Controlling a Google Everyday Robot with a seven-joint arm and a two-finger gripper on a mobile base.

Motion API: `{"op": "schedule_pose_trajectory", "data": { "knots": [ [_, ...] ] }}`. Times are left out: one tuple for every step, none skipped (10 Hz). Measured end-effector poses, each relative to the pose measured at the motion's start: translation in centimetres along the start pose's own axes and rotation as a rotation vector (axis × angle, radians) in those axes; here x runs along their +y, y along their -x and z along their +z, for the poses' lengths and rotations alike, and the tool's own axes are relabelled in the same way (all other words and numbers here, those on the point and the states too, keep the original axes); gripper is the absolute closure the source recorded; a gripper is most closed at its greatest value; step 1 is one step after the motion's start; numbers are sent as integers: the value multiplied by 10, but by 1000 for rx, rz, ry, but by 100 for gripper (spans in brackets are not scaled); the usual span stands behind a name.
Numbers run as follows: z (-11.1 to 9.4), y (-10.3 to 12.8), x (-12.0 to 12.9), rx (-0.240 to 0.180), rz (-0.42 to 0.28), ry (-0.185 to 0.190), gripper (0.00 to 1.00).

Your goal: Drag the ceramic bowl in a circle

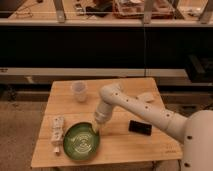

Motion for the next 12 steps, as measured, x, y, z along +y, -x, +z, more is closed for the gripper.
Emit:
{"op": "schedule_pose_trajectory", "data": {
  "knots": [
    [-7,-18,10,29,31,-1,100],
    [-16,-31,22,57,64,1,100],
    [-26,-39,37,83,116,7,100],
    [-38,-43,57,108,179,15,100],
    [-46,-41,71,121,222,24,100],
    [-54,-28,93,124,283,47,100],
    [-62,-7,111,120,335,70,100],
    [-69,15,122,115,369,92,100],
    [-73,34,127,107,383,109,100],
    [-78,63,127,97,388,129,100],
    [-81,82,124,90,383,135,100],
    [-82,103,116,79,360,140,100]
  ]
}}
